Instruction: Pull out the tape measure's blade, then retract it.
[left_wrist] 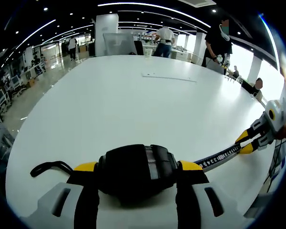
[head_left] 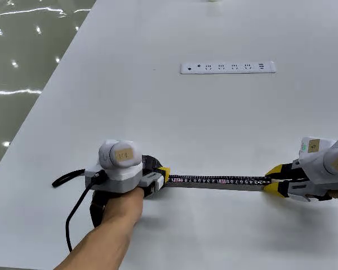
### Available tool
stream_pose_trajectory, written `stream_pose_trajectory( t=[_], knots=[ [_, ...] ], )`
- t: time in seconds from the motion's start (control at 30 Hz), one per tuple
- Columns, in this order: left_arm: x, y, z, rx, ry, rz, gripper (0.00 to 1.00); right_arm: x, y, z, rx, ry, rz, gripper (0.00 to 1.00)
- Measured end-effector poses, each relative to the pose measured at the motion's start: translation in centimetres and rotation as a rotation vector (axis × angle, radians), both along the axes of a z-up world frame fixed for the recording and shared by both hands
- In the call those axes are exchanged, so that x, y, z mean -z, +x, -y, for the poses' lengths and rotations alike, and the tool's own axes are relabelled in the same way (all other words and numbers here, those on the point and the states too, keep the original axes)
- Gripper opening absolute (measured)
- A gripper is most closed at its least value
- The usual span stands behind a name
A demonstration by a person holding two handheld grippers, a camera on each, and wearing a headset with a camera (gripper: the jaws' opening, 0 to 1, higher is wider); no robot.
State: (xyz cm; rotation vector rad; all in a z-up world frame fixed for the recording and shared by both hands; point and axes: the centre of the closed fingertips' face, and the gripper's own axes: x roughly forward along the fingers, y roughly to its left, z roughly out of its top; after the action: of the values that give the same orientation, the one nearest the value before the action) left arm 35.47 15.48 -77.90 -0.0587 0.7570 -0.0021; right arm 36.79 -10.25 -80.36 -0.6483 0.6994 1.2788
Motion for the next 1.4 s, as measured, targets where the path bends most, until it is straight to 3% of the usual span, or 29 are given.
stream_pose_trajectory(
  t=[0.27,1.4],
  knots=[
    [0.12,-0.07,-0.02,0.005,0.008,-0.012,0.59,0.03,-0.05,0.03,0.001,-0.002,-0.001,0.10],
    [0.16,-0.11,-0.11,0.001,-0.005,-0.010,0.57,0.24,0.08,0.14,-0.005,-0.020,0.005,0.10]
  ],
)
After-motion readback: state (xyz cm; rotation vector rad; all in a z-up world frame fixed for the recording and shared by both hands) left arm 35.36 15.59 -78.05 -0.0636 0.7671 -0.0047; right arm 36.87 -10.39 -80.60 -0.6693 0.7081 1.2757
